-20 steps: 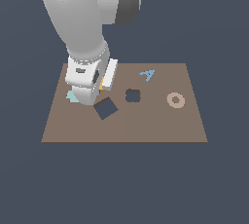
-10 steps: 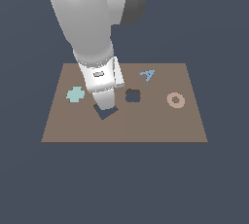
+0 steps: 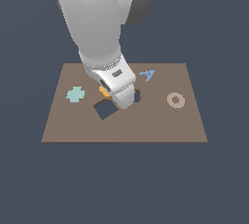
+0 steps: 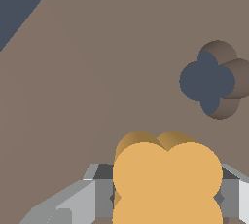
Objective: Insert a designated object into the corresponding slot on a board.
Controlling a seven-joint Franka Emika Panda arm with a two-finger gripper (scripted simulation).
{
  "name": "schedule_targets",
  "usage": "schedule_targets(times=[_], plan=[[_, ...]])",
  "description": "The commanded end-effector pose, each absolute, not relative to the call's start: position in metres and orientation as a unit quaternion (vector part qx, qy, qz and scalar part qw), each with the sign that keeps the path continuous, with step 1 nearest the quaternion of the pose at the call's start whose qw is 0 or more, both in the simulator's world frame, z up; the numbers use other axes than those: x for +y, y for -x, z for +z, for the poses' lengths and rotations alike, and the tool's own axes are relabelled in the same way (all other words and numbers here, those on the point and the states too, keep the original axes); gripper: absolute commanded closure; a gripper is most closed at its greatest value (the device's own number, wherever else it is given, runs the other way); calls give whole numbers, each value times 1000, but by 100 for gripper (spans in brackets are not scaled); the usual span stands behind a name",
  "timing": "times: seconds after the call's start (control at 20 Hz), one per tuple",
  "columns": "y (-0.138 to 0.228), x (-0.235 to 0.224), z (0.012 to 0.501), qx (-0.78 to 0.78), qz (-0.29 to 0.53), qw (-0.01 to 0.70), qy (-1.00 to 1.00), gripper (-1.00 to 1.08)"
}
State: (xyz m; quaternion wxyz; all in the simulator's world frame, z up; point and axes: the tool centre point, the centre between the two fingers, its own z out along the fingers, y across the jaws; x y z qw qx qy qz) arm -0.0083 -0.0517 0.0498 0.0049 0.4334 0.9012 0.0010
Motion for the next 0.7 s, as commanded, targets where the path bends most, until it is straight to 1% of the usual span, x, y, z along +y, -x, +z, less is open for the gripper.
schedule_targets(times=[0.0, 0.65], plan=[[4, -48, 52, 924, 1, 7, -383, 108], [-12, -33, 62, 983, -3, 17, -183, 108]])
